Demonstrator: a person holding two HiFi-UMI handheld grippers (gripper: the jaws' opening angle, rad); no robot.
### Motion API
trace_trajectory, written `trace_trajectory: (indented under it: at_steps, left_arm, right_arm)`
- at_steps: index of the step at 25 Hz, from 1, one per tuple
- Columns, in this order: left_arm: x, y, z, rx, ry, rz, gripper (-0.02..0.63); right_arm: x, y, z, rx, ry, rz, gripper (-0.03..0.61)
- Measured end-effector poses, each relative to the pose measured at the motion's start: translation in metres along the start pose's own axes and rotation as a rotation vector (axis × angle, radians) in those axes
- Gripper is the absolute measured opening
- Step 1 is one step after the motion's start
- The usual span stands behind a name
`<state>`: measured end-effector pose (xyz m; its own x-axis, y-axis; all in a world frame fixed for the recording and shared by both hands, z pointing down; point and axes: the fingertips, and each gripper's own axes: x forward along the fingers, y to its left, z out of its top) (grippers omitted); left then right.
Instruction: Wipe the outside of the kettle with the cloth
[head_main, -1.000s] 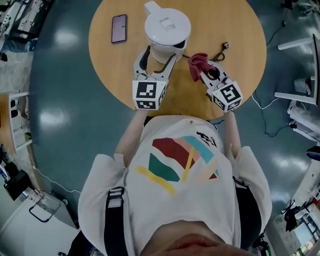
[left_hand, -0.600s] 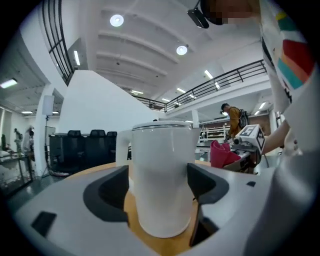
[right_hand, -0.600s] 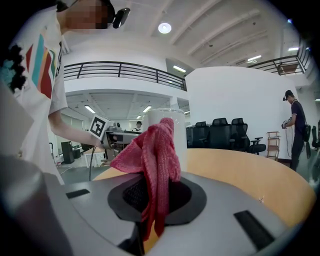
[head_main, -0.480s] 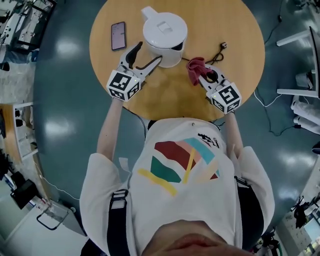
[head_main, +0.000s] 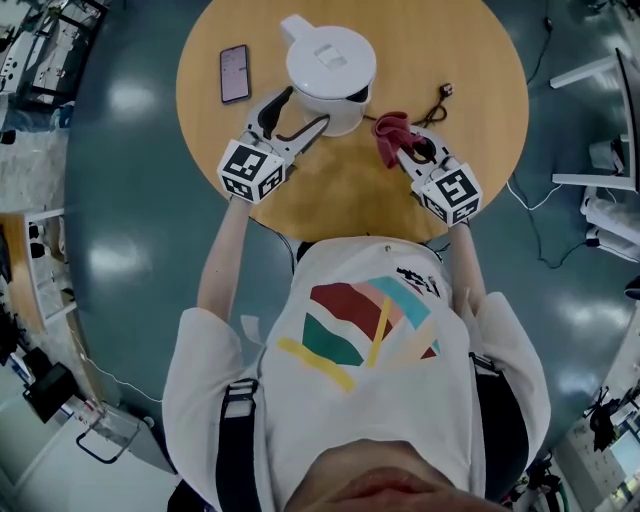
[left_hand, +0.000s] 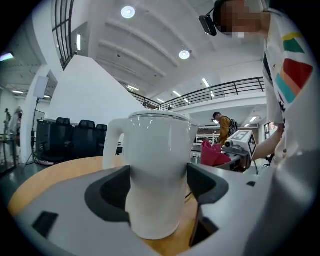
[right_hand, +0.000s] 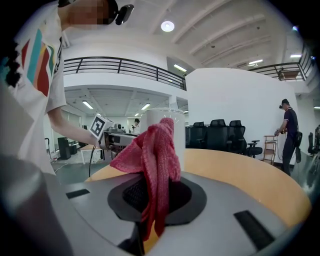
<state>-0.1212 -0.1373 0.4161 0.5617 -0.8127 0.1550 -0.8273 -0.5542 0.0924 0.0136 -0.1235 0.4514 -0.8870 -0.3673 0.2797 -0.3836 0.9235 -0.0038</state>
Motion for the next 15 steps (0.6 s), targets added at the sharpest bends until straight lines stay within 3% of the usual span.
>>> trace_trajectory:
  at_steps: [4,9,12,15]
  left_arm:
    - [-0.002,-0.009,0.001,-0.022,-0.035,0.125,0.391]
    - [0.007,-0.026,-0.003,-0.095,-0.046,0.381,0.390]
    - [0.013,-0.035,-0.006,-0.064,-0.018,0.516,0.390]
    - [0.019,-0.040,-0.005,-0.067,-0.018,0.599,0.391]
  right_arm:
    - [-0.002,0.002,-0.001,-0.008,0.019,-0.007,0.038]
    - [-0.006,0.004,-0.003,0.051,-0.009,-0.020,0.038]
    - [-0.007,0.011,-0.001,0.061,-0.015,-0.015,0.038]
    - [-0.014,0.013,0.002,0.062,-0.020,-0.018,0.038]
